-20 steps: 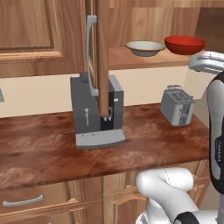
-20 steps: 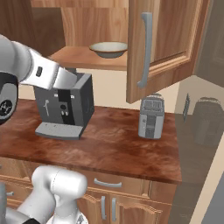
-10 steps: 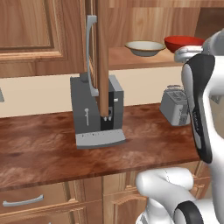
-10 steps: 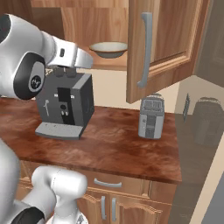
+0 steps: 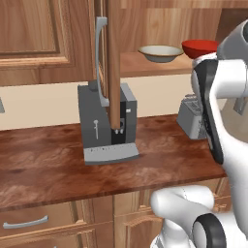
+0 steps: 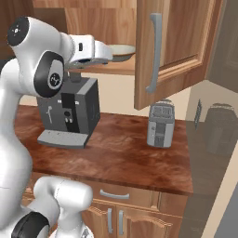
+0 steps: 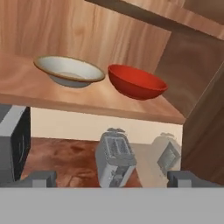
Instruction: Move the bowls from the cabinet to the plates on the dining table.
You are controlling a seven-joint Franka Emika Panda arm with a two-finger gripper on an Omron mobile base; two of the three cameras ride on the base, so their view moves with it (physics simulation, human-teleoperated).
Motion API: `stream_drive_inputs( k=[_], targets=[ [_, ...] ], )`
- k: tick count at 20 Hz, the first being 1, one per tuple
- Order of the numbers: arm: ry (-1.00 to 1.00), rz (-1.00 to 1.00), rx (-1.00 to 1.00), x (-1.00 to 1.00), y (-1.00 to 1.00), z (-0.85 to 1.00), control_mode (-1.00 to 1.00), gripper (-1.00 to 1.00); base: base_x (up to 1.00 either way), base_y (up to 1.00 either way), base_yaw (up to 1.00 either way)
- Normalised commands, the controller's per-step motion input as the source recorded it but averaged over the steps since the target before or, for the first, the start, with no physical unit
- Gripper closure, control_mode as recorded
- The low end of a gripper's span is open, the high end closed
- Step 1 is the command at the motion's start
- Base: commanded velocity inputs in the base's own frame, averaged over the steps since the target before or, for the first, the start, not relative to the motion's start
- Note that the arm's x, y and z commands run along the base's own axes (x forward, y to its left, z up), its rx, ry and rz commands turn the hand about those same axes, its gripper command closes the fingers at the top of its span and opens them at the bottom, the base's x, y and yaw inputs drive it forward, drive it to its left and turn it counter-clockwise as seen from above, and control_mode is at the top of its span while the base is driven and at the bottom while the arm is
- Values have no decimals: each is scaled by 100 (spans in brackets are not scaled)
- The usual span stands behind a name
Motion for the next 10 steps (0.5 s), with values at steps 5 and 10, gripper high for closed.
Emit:
stream_drive_inputs(
  k=[5,10],
  targets=[
    [13,-2,-22,11,-20,0,-100,-100,0,0,0],
    [5,-5,-22,16,0,2,-100,-100,0,0,0]
  ],
)
